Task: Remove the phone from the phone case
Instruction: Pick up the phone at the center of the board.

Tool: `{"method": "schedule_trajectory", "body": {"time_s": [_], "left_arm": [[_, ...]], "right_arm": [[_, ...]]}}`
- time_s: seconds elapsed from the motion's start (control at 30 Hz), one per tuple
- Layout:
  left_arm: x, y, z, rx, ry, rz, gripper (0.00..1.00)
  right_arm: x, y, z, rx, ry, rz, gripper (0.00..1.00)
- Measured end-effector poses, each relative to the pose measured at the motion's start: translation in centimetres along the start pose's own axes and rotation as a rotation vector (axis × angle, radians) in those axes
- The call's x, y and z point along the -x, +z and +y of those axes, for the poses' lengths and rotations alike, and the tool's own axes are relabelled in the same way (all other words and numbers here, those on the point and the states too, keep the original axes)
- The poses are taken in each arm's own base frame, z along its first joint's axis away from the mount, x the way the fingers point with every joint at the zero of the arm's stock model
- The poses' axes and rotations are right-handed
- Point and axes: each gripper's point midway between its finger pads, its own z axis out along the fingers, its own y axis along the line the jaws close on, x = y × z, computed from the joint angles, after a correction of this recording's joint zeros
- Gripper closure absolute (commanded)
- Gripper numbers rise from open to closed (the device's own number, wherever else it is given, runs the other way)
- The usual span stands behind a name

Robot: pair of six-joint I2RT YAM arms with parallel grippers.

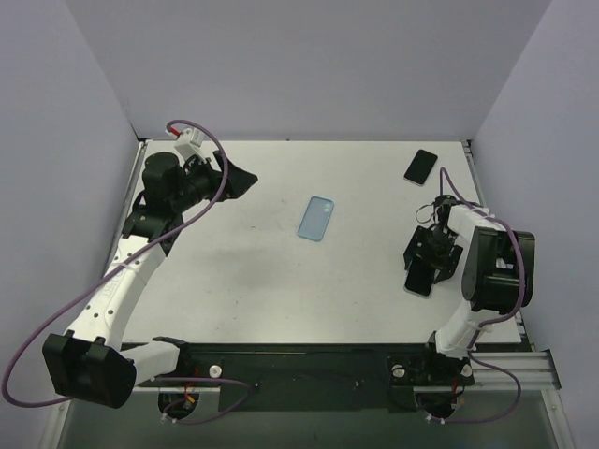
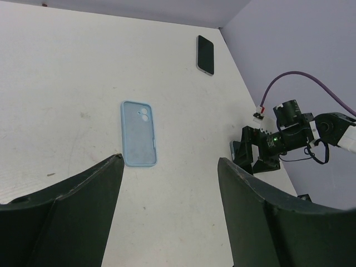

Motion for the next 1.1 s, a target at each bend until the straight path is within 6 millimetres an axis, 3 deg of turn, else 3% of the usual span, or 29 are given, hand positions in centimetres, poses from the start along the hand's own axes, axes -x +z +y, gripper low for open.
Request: {"method": "schedule_trajectory", "body": {"time_s": [0.17,0.23,0.33,0.5,0.53,0.83,1.0,1.1], "left_arm": [[0.0,0.0,0.0,-0.002,-0.001,0.0,0.21],[0.0,0.0,0.1,-0.001,-0.001,0.0,0.21],[0.1,0.0,0.1,-0.002,-0.005,-0.001,0.21],[0.1,0.0,0.0,-0.012,-0.019,-0.001,0.21],[0.0,0.0,-0.1,-0.019,-0.023,0.001,0.21],[-1.9,2.0,0.4,-0.067,-0.099,0.074,0.21],[-2.9,3.1,0.5,-0.098,-0.125,0.106,0.21],[-3.9,4.0,-0.7,-0.15,-0.124,0.129,0.21]], "right_arm": [[0.0,0.1,0.6,-0.013,-0.022,0.036,0.3],[0.0,0.1,0.6,-0.01,-0.027,0.043,0.41],[-0.1,0.0,0.7,-0.007,-0.034,0.047,0.65],[-0.1,-0.1,0.7,-0.003,-0.035,0.028,0.91],[-0.2,-0.1,0.6,-0.002,-0.036,0.017,1.0],[-1.0,-0.4,1.1,0.069,0.024,-0.085,1.0],[-1.6,-1.9,3.0,0.235,0.135,-0.181,1.0],[-0.8,-3.5,4.9,0.379,0.216,-0.265,1.0]]}}
